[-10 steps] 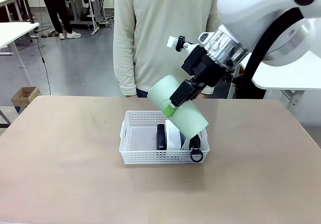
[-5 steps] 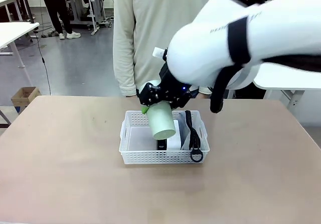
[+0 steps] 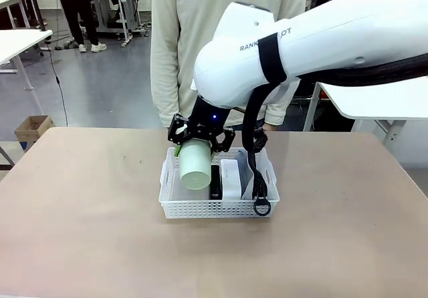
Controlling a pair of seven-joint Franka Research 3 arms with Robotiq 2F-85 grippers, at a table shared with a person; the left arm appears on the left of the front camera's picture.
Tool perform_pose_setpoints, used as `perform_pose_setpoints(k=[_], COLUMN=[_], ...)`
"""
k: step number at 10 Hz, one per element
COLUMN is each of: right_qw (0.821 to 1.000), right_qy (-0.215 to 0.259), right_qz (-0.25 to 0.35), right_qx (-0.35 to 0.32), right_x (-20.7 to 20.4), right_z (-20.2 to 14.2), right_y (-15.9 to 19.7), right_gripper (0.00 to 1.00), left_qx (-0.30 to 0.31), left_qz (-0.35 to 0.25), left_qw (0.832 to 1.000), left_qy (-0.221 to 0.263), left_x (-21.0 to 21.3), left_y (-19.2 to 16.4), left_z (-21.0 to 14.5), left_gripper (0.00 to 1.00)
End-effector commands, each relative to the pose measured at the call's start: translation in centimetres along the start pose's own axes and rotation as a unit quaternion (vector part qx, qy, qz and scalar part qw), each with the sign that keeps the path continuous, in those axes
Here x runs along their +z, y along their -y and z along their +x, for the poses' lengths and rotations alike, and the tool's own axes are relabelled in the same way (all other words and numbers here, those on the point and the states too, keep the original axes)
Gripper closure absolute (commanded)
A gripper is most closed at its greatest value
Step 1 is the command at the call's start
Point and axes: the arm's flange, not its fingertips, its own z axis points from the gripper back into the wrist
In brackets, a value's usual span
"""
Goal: Efficiently arrange items inside the basket to fit them all.
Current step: Pick up the Reusable plastic cup and place it inside the Organizing basket.
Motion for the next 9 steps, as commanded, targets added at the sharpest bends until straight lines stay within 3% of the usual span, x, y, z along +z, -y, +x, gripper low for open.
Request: perform_pose_setpoints(k=[1, 2, 3, 6, 9], right_qw=[1.0, 1.0, 0.999, 0.995, 0.997], right_qy=[0.022, 0.0, 0.012, 0.039, 0.021], right_qz=[-0.005, 0.0, -0.039, -0.044, -0.051], right_qx=[-0.002, 0.0, -0.025, -0.085, -0.059], right_x=[0.9, 0.0, -0.8, -2.6, -5.0], right_z=[-0.9, 0.0, 0.0, 1.4, 2.1], right_y=[1.6, 0.0, -1.5, -2.2, -2.4], right_gripper=[0.14, 0.14, 0.14, 0.14, 0.14], left_qx=[-0.011, -0.011, -0.011, -0.011, -0.011], left_qz=[-0.002, -0.002, -0.002, -0.002, -0.002], left_qw=[1.0, 1.0, 1.0, 1.0, 1.0], left_qy=[-0.003, -0.003, -0.003, -0.003, -0.003], left_x=[0.2, 0.2, 0.2, 0.2, 0.2], left_y=[-0.3, -0.3, -0.3, -0.3, -0.3], left_z=[-0.3, -0.3, -0.3, -0.3, -0.3], left_gripper=[0.0, 0.0, 0.0, 0.0, 0.0])
